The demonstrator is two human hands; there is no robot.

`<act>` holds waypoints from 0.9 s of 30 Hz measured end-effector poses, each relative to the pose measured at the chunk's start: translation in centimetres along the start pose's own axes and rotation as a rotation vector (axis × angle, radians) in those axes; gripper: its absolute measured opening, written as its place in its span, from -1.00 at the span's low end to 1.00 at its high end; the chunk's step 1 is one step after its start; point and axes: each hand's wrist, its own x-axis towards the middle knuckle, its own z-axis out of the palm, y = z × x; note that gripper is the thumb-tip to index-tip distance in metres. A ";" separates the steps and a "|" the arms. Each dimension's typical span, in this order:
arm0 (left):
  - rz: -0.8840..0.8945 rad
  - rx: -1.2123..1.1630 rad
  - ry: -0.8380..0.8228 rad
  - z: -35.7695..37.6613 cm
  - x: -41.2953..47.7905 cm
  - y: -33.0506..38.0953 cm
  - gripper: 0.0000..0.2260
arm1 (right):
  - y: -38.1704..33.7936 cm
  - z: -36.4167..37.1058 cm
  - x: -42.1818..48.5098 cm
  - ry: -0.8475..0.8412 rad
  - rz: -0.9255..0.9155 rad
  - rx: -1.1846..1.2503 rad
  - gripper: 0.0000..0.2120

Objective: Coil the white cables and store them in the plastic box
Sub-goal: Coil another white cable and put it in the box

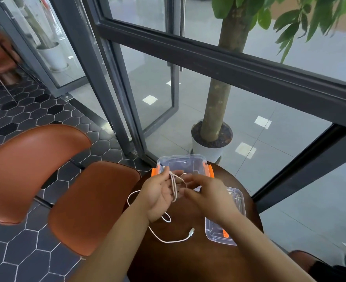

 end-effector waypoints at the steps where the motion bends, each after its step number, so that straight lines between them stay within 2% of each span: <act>1: 0.022 -0.059 0.052 0.0 0.2 0.1 -0.64 | -0.2 0.2 -0.3 0.010 -0.017 -0.074 -0.87; 3: 0.057 -0.193 0.119 0.0 0.4 0.5 -0.70 | -0.2 0.7 -0.8 0.030 -0.045 -0.186 -0.79; 5: 0.079 -0.301 0.141 0.2 0.3 1.1 -0.69 | -0.1 1.3 -1.5 0.019 -0.057 -0.183 -0.69; 8: 0.128 -0.339 0.158 0.5 0.2 1.9 -0.65 | 0.2 2.5 -2.8 -0.034 -0.092 -0.129 -0.62; 12: 0.199 -0.429 0.042 0.2 -0.1 2.7 -0.59 | 2.0 3.7 -2.8 -0.124 -0.010 0.047 -0.81; 16: 0.176 -0.356 -0.036 0.5 -0.7 3.1 -0.56 | 5.4 4.4 -1.6 -0.248 0.167 0.363 -0.82; 19: 0.121 -0.264 -0.105 0.3 -1.3 3.7 -0.56 | 7.8 3.9 -0.6 -0.357 0.223 0.286 -0.80; 22: 0.070 -0.129 -0.151 -0.1 -2.1 3.9 -0.65 | 9.5 2.5 1.0 -0.393 0.193 0.039 -0.82; 25: 0.017 0.002 -0.166 -0.2 -2.6 3.2 -0.69 | 8.6 0.8 3.1 -0.299 0.122 -0.175 -0.81; 27: -0.020 0.109 -0.197 0.1 -2.6 2.4 -0.69 | 6.9 -0.5 4.7 -0.220 0.100 -0.172 -0.77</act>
